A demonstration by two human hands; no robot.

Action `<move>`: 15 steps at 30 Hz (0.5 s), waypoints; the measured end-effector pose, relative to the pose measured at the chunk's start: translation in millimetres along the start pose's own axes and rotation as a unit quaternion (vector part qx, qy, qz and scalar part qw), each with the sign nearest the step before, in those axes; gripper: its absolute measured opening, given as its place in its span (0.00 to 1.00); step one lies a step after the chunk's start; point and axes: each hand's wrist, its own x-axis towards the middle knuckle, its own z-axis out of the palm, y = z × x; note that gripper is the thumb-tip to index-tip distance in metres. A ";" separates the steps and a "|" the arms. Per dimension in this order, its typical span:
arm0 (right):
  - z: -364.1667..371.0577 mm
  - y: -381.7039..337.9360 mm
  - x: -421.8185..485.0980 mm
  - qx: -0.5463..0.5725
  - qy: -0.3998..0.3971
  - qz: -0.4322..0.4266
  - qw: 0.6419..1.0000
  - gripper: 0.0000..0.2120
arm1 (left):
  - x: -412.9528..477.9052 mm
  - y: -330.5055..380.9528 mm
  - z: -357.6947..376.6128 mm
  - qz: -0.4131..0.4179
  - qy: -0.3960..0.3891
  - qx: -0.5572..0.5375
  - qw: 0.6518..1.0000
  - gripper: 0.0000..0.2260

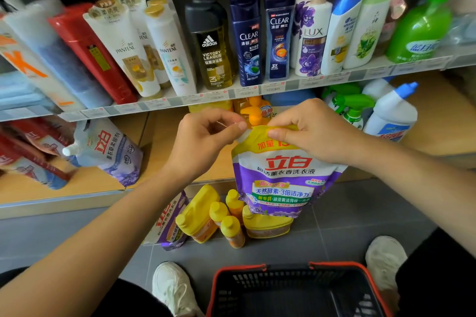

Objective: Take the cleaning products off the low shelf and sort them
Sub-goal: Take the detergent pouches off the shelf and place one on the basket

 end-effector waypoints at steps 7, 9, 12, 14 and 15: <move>2.8 -0.1 0.0 0.032 0.006 0.003 0.999 0.13 | -0.3 -3.6 -8.5 0.054 -0.069 -0.016 0.996 0.09; 1.3 2.9 0.7 0.038 0.013 0.013 0.999 0.13 | -2.9 -6.3 -8.1 0.000 -0.098 -0.068 0.993 0.14; -1.6 3.1 0.9 0.080 0.052 0.029 0.995 0.07 | -9.2 -16.1 -6.5 -0.058 -0.154 -0.041 0.985 0.13; -3.5 2.9 1.5 0.112 0.076 0.039 0.990 0.07 | -12.2 -18.6 -4.3 -0.083 -0.164 -0.036 0.982 0.18; -4.4 3.8 2.3 0.122 0.084 0.046 0.988 0.07 | -12.6 -17.8 -3.2 -0.090 -0.158 -0.041 0.983 0.20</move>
